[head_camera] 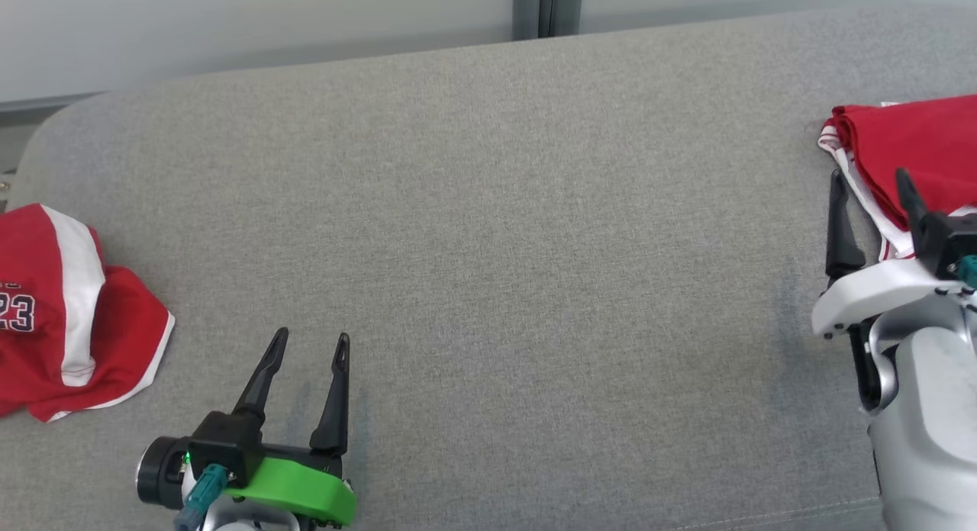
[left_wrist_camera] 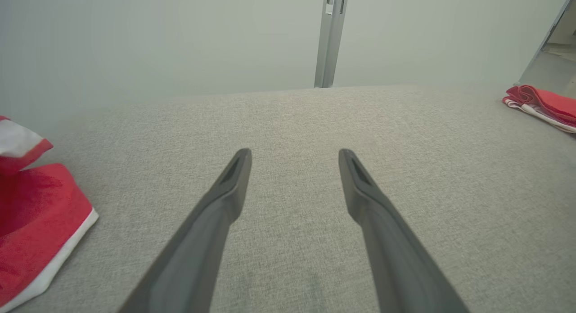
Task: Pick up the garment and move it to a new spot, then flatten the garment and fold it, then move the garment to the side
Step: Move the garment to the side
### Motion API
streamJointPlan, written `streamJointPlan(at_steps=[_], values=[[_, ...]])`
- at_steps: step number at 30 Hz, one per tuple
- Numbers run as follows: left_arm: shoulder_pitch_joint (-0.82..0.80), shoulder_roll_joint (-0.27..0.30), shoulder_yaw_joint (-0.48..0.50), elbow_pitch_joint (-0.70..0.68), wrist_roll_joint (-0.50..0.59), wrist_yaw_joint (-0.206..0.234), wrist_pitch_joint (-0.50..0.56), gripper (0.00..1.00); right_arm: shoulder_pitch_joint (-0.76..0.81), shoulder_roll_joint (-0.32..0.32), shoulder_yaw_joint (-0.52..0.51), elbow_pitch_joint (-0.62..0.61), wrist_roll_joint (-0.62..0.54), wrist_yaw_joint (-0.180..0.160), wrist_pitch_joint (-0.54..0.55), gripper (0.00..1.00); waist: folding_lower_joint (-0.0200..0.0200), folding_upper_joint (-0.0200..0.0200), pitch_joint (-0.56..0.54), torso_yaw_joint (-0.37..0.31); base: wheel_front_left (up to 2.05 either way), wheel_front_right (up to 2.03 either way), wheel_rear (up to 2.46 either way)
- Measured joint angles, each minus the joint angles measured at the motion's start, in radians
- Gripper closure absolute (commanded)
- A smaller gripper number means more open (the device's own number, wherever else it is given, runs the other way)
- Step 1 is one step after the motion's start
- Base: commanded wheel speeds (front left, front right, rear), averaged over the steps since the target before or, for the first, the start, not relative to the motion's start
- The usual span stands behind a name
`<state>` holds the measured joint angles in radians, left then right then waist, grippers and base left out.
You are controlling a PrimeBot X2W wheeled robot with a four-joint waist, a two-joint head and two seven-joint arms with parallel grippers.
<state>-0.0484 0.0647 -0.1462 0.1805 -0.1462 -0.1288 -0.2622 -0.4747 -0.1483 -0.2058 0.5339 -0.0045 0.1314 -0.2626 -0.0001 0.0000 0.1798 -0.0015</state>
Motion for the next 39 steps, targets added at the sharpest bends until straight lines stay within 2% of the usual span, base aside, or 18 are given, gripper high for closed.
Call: streamJointPlan(at_steps=[7, 18, 28, 39], values=[[0.06, -0.01, 0.091, 0.049, -0.007, 0.014, 0.0, 0.0, 0.138, 0.038, 0.091, -0.055, 0.07, 0.0, 0.0, 0.0, 0.0, 0.0, -0.099, 0.01, 0.0, 0.0, 0.0], [0.122, -0.013, 0.17, 0.077, -0.023, 0.047, 0.0, 0.0, 0.291, 0.072, 0.192, -0.098, 0.078, 0.0, 0.0, 0.0, 0.0, 0.0, -0.216, 0.002, 0.0, 0.0, 0.0], [0.16, -0.014, 0.194, 0.085, -0.034, 0.067, 0.0, 0.0, 0.374, 0.092, 0.248, -0.145, 0.062, 0.0, 0.0, 0.0, 0.0, 0.0, -0.259, -0.024, 0.0, 0.0, 0.0], [0.169, -0.014, 0.197, 0.079, -0.019, 0.077, 0.0, 0.0, 0.402, 0.095, 0.267, -0.164, 0.055, 0.0, 0.0, 0.0, 0.0, 0.0, -0.263, -0.021, 0.0, 0.0, 0.0]])
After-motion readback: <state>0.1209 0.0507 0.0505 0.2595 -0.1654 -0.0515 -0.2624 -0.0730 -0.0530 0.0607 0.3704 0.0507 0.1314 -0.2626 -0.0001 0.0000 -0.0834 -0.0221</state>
